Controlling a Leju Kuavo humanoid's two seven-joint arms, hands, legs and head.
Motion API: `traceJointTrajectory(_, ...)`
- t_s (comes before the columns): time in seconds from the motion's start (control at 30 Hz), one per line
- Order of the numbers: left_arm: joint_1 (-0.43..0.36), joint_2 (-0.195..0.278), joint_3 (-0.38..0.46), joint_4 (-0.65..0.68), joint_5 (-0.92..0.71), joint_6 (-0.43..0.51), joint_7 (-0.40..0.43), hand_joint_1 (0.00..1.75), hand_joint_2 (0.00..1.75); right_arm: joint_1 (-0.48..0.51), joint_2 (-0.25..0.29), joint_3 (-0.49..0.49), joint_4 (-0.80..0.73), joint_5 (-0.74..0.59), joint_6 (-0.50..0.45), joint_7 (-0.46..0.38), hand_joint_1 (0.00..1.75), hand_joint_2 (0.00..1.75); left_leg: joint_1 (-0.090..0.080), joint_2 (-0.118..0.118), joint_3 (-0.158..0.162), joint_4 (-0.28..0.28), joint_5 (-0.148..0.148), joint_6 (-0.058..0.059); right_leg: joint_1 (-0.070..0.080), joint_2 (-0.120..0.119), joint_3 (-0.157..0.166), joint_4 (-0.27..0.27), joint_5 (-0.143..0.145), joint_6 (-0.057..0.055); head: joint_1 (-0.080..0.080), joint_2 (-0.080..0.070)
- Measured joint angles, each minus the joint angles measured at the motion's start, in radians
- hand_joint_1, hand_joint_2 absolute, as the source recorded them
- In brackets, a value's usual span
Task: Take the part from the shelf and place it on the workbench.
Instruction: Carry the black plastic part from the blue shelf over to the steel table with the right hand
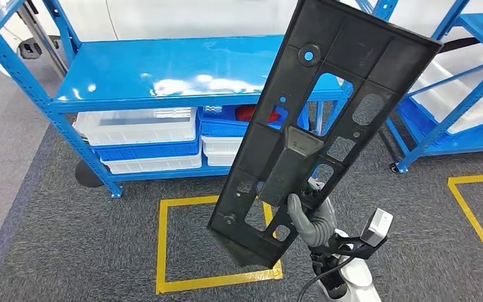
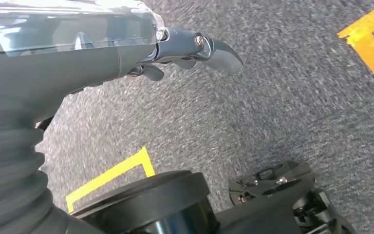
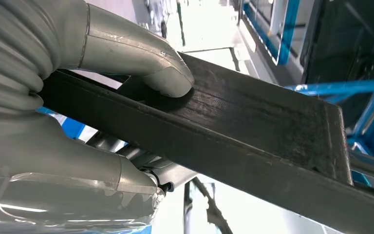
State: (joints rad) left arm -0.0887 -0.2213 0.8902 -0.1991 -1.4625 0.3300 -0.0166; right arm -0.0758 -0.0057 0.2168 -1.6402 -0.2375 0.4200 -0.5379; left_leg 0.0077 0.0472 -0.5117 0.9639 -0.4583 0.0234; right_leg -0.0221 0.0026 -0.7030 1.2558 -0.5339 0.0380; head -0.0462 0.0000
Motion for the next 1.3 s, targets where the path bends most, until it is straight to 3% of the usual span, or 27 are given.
traceJointTrajectory(0.1,-0.001,0.000,0.000,0.000,0.000,0.000,0.001,0.00,1.75,0.000,0.000,-0.001,0.001,-0.001,0.001,0.000,1.75,1.75,0.002,0.017,-0.001,0.007,-0.004,-0.006,-0.007,-0.014,0.063,-0.111,0.061,0.006,0.000,0.000)
traceJointTrajectory(0.2,-0.001,0.000,0.000,0.000,0.000,0.000,0.001,0.00,1.75,-0.001,0.000,-0.001,0.001,-0.001,0.001,0.000,1.75,1.75,0.002,0.018,-0.001,0.008,-0.004,-0.006,-0.007,-0.017,0.072,-0.126,0.067,0.006,0.000,0.000)
traceJointTrajectory(0.23,-0.001,0.001,0.000,0.000,0.000,0.000,0.002,0.00,1.75,-0.001,0.000,-0.002,0.001,-0.001,0.001,0.000,1.75,1.75,0.001,0.021,-0.002,0.010,-0.006,-0.009,-0.005,-0.033,0.088,-0.157,0.070,0.005,0.000,0.000)
traceJointTrajectory(0.3,-0.001,0.002,0.000,0.000,0.000,0.000,0.002,0.00,1.75,-0.003,0.000,-0.003,0.001,-0.003,0.004,0.001,1.75,1.75,-0.004,0.029,-0.004,0.018,-0.012,-0.019,0.000,-0.056,0.117,-0.216,0.080,-0.005,0.000,0.000)
traceJointTrajectory(0.33,-0.002,0.004,-0.001,0.000,0.000,-0.001,0.004,0.00,1.75,-0.002,0.000,-0.005,0.001,-0.005,0.007,0.001,1.75,1.75,-0.004,0.029,-0.006,0.027,-0.021,-0.031,0.002,-0.056,0.126,-0.242,0.086,-0.019,0.000,0.000)
traceJointTrajectory(0.4,-0.003,0.006,-0.003,0.000,-0.001,-0.003,0.005,0.00,1.75,0.006,-0.001,-0.010,-0.002,-0.011,0.012,0.002,1.75,1.75,-0.001,0.004,-0.031,0.091,-0.068,-0.048,0.002,-0.022,0.117,-0.245,0.096,-0.047,0.000,0.000)
traceJointTrajectory(0.43,-0.005,0.006,-0.005,0.000,-0.002,-0.004,0.006,0.00,1.75,0.012,-0.001,-0.012,-0.004,-0.013,0.014,0.002,1.75,1.75,0.001,-0.015,-0.057,0.155,-0.107,-0.054,0.002,-0.007,0.113,-0.246,0.100,-0.057,0.000,0.000)
traceJointTrajectory(0.5,-0.010,0.007,-0.006,0.000,-0.002,-0.006,0.006,0.00,1.75,0.025,-0.001,-0.013,-0.008,-0.014,0.015,0.002,1.75,1.75,0.000,-0.036,-0.112,0.291,-0.166,-0.055,0.006,0.012,0.109,-0.246,0.104,-0.062,0.000,0.000)
traceJointTrajectory(0.53,-0.012,0.007,-0.006,0.000,-0.002,-0.006,0.007,0.00,1.75,0.032,-0.001,-0.013,-0.009,-0.014,0.015,0.002,1.75,1.75,0.000,-0.039,-0.123,0.323,-0.170,-0.053,0.009,0.024,0.108,-0.245,0.104,-0.063,0.000,0.000)
traceJointTrajectory(0.57,-0.013,0.007,-0.006,0.000,-0.002,-0.009,0.006,0.00,1.75,0.037,-0.001,-0.014,-0.011,-0.014,0.015,0.002,1.75,1.75,0.000,-0.040,-0.115,0.313,-0.152,-0.050,0.011,0.038,0.108,-0.244,0.105,-0.063,0.000,0.000)
traceJointTrajectory(0.6,-0.012,0.007,-0.007,0.000,-0.002,-0.017,0.001,0.00,1.75,0.041,-0.001,-0.014,-0.015,-0.014,0.015,0.002,1.75,1.75,0.000,-0.046,-0.091,0.264,-0.117,-0.044,0.013,0.053,0.108,-0.242,0.106,-0.063,0.000,0.000)
traceJointTrajectory(0.67,-0.006,0.008,-0.008,0.000,0.003,-0.056,-0.037,0.00,1.75,0.046,0.000,-0.015,-0.025,-0.012,0.016,0.002,1.75,1.75,0.001,-0.087,-0.032,0.127,-0.049,-0.031,0.015,0.080,0.106,-0.237,0.108,-0.059,0.000,0.000)
traceJointTrajectory(0.73,-0.001,0.010,-0.009,0.000,0.013,-0.109,-0.095,0.00,1.75,0.050,0.000,-0.017,-0.034,-0.008,0.018,0.002,1.75,1.75,0.000,-0.121,-0.002,0.052,-0.031,-0.024,0.014,0.103,0.097,-0.234,0.113,-0.049,0.000,0.000)
traceJointTrajectory(0.77,0.000,0.010,-0.009,0.000,0.017,-0.127,-0.116,0.00,1.75,0.053,0.000,-0.019,-0.037,-0.006,0.019,0.002,1.75,1.75,0.000,-0.122,0.001,0.045,-0.035,-0.023,0.012,0.113,0.091,-0.234,0.118,-0.041,0.000,0.000)
traceJointTrajectory(0.8,0.000,0.009,-0.009,0.000,0.020,-0.136,-0.129,0.00,1.75,0.058,0.000,-0.023,-0.040,-0.005,0.019,0.002,1.75,1.75,0.000,-0.113,0.003,0.037,-0.035,-0.021,0.011,0.124,0.086,-0.236,0.123,-0.033,0.000,0.000)
traceJointTrajectory(0.83,0.000,0.007,-0.009,0.000,0.022,-0.140,-0.134,0.00,1.75,0.063,0.000,-0.027,-0.043,-0.004,0.021,0.002,1.75,1.75,0.003,-0.102,0.004,0.030,-0.030,-0.017,0.012,0.119,0.083,-0.236,0.124,-0.027,0.000,0.000)
traceJointTrajectory(0.87,0.000,0.006,-0.009,0.000,0.025,-0.139,-0.136,0.00,1.75,0.066,0.000,-0.031,-0.046,-0.004,0.023,0.002,1.75,1.75,0.005,-0.090,0.005,0.024,-0.024,-0.012,0.014,0.099,0.075,-0.224,0.115,-0.021,0.000,0.000)
traceJointTrajectory(0.9,0.001,0.004,-0.009,0.000,0.028,-0.135,-0.135,0.00,1.75,0.067,0.000,-0.035,-0.049,-0.004,0.027,0.002,1.75,1.75,0.007,-0.076,0.005,0.018,-0.019,-0.007,0.016,0.071,0.059,-0.194,0.094,-0.016,0.000,0.000)
traceJointTrajectory(0.97,0.005,0.004,-0.008,0.000,0.031,-0.119,-0.117,0.00,1.75,0.069,0.000,-0.039,-0.054,-0.003,0.032,0.001,1.75,1.75,0.006,-0.048,0.002,0.015,-0.015,-0.001,0.013,0.018,0.004,-0.077,0.029,-0.008,0.000,0.000)
traceJointTrajectory(1.03,0.005,0.003,-0.008,0.000,0.032,-0.103,-0.083,0.00,1.75,0.074,0.000,-0.043,-0.056,-0.002,0.033,0.003,1.75,1.75,0.004,-0.020,-0.002,0.016,-0.015,-0.001,0.007,0.005,-0.041,0.026,-0.006,0.000,0.000,0.000)
traceJointTrajectory(1.07,0.003,0.003,-0.007,0.000,0.031,-0.098,-0.067,0.00,1.75,0.075,0.000,-0.045,-0.056,-0.001,0.033,0.006,1.75,1.75,0.004,-0.007,-0.003,0.018,-0.015,-0.002,0.005,0.002,-0.040,0.032,0.001,0.002,0.000,0.000)
traceJointTrajectory(1.13,-0.001,0.001,-0.007,0.000,0.029,-0.097,-0.046,0.00,1.75,0.076,0.001,-0.047,-0.060,0.002,0.034,0.013,1.75,1.75,0.003,0.015,-0.003,0.022,-0.018,-0.007,0.001,-0.016,0.025,-0.071,0.055,0.003,0.000,0.000)
traceJointTrajectory(1.2,-0.003,-0.001,-0.007,0.000,0.025,-0.097,-0.034,0.00,1.75,0.076,0.001,-0.048,-0.067,0.005,0.034,0.018,1.75,1.75,-0.002,0.032,-0.002,0.027,-0.024,-0.016,0.007,-0.050,0.095,-0.193,0.089,-0.009,0.000,0.000)
traceJointTrajectory(1.23,-0.004,-0.001,-0.007,0.000,0.023,-0.097,-0.031,0.00,1.75,0.077,0.002,-0.050,-0.072,0.006,0.034,0.020,1.75,1.75,-0.004,0.039,-0.002,0.029,-0.027,-0.022,0.011,-0.061,0.110,-0.224,0.092,-0.018,0.000,0.000)
traceJointTrajectory(1.3,-0.005,-0.002,-0.007,0.000,0.019,-0.095,-0.029,0.00,1.75,0.082,0.002,-0.056,-0.079,0.006,0.035,0.021,1.75,1.75,-0.007,0.053,0.000,0.029,-0.029,-0.033,0.015,-0.050,0.107,-0.231,0.091,-0.036,0.000,0.000)
